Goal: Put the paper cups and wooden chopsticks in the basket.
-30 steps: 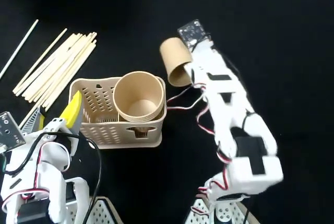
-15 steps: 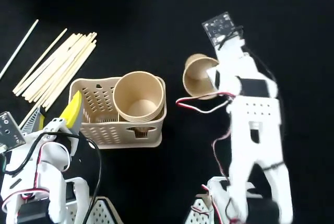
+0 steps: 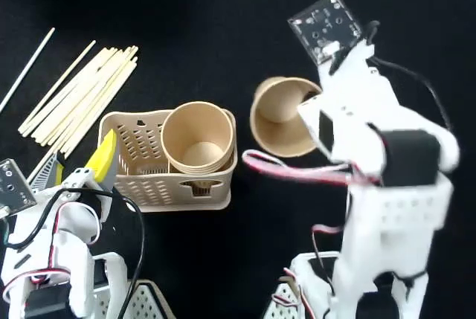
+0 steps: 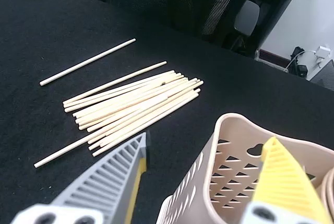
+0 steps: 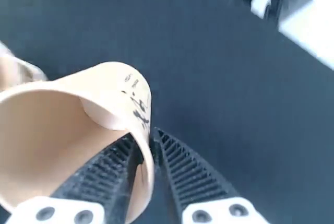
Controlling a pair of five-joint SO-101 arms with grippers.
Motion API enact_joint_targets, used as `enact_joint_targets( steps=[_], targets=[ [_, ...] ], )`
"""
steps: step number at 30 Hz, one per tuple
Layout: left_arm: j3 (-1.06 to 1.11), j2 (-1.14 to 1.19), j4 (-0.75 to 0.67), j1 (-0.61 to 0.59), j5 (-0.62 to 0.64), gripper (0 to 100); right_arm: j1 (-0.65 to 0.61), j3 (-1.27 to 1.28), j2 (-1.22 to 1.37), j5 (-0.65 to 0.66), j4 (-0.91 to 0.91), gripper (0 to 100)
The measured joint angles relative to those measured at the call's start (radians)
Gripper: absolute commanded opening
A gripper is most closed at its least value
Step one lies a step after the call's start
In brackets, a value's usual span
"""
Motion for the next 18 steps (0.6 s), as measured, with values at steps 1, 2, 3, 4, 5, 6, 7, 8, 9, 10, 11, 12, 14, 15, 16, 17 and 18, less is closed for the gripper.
enact_joint_targets(
  steps=[1, 2, 3, 4, 5, 6, 7, 8, 9, 10, 11, 12, 14, 15, 16, 17, 18],
  targets=[
    [0.0, 0.0, 0.0, 0.0, 0.0, 34, -0.028, -0.055, -0.002, -0.017, 0.011, 1.2],
    [0.0, 0.0, 0.0, 0.0, 0.0, 34, -0.048, -0.101, -0.011, -0.031, 0.012, 1.2],
    [0.0, 0.0, 0.0, 0.0, 0.0, 34, -0.068, -0.138, -0.023, -0.043, 0.012, 1.2],
    [0.0, 0.0, 0.0, 0.0, 0.0, 34, -0.084, -0.169, -0.037, -0.051, 0.012, 1.2],
    [0.0, 0.0, 0.0, 0.0, 0.0, 34, -0.098, -0.193, -0.052, -0.06, 0.012, 1.2],
    [0.0, 0.0, 0.0, 0.0, 0.0, 34, -0.123, -0.209, -0.064, -0.074, 0.012, 1.2],
    [0.0, 0.0, 0.0, 0.0, 0.0, 34, -0.147, -0.218, -0.072, -0.087, 0.012, 1.2],
    [0.0, 0.0, 0.0, 0.0, 0.0, 34, -0.173, -0.221, -0.075, -0.1, 0.012, 1.2],
    [0.0, 0.0, 0.0, 0.0, 0.0, 34, -0.203, -0.221, -0.077, -0.11, 0.012, 1.2],
    [0.0, 0.0, 0.0, 0.0, 0.0, 34, -0.23, -0.221, -0.074, -0.115, 0.012, 1.2],
    [0.0, 0.0, 0.0, 0.0, 0.0, 34, -0.259, -0.219, -0.069, -0.118, 0.012, 1.2],
    [0.0, 0.0, 0.0, 0.0, 0.0, 34, -0.287, -0.213, -0.071, -0.121, 0.012, 1.2],
    [0.0, 0.0, 0.0, 0.0, 0.0, 34, -0.338, -0.193, -0.077, -0.124, 0.014, 1.2],
    [0.0, 0.0, 0.0, 0.0, 0.0, 34, -0.356, -0.178, -0.081, -0.124, 0.014, 1.2],
    [0.0, 0.0, 0.0, 0.0, 0.0, 34, -0.37, -0.166, -0.081, -0.129, 0.014, 1.2],
    [0.0, 0.0, 0.0, 0.0, 0.0, 34, -0.381, -0.15, -0.081, -0.137, 0.015, 1.2],
    [0.0, 0.0, 0.0, 0.0, 0.0, 34, -0.385, -0.137, -0.075, -0.144, 0.015, 1.2]
  ],
)
